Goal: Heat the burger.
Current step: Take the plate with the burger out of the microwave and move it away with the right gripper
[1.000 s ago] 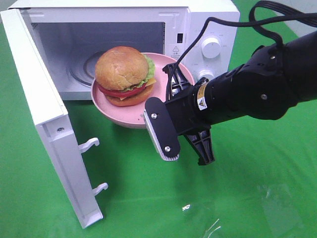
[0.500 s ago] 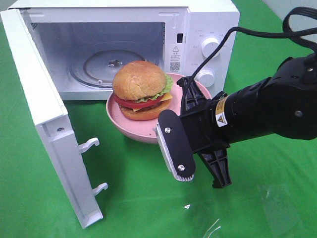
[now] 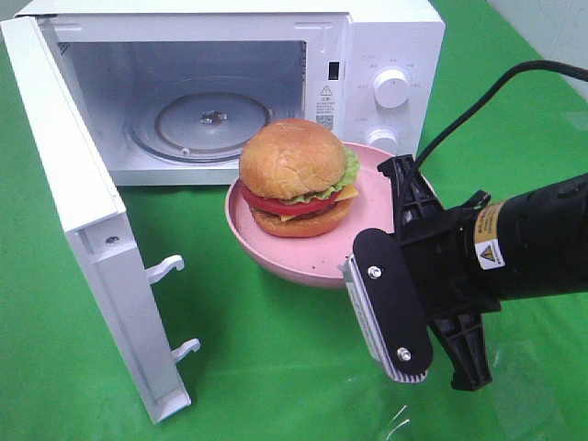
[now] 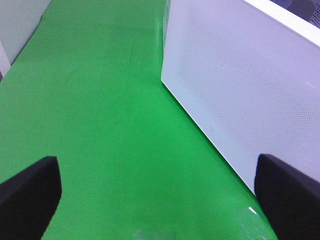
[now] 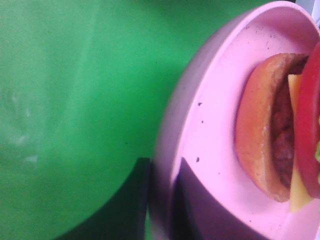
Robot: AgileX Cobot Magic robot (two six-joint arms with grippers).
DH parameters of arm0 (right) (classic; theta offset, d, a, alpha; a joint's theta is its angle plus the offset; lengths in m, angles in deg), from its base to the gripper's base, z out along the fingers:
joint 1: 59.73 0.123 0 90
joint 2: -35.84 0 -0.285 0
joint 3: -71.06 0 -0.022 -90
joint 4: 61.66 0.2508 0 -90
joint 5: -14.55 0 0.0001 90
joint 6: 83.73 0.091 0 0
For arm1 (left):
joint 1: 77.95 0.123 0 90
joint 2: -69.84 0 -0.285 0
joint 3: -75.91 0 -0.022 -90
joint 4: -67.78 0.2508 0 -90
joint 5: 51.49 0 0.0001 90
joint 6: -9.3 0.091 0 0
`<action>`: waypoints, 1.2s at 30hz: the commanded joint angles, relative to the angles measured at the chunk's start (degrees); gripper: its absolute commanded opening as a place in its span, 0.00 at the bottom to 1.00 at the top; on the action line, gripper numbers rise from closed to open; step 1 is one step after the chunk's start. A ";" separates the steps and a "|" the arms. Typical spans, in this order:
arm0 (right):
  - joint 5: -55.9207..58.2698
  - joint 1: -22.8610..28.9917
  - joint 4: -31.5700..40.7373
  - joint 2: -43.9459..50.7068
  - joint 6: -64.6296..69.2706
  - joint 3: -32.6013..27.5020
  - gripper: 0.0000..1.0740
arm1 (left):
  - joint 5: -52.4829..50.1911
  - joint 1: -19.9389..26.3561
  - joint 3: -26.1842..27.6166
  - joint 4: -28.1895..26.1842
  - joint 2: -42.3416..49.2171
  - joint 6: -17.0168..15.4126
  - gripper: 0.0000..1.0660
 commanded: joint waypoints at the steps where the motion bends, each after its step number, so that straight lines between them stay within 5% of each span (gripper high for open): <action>1: -2.69 0.00 -0.29 2.12 1.43 -0.29 0.00 | -0.40 0.06 -0.11 -0.06 1.09 -0.06 0.92; 17: 4.47 0.00 -1.83 13.92 8.19 -7.33 0.00 | -0.40 0.06 -0.11 -0.06 1.09 -0.06 0.92; 36: 24.87 0.00 -24.12 24.06 44.52 -7.33 0.00 | -0.40 0.06 -0.11 -0.06 1.09 -0.06 0.92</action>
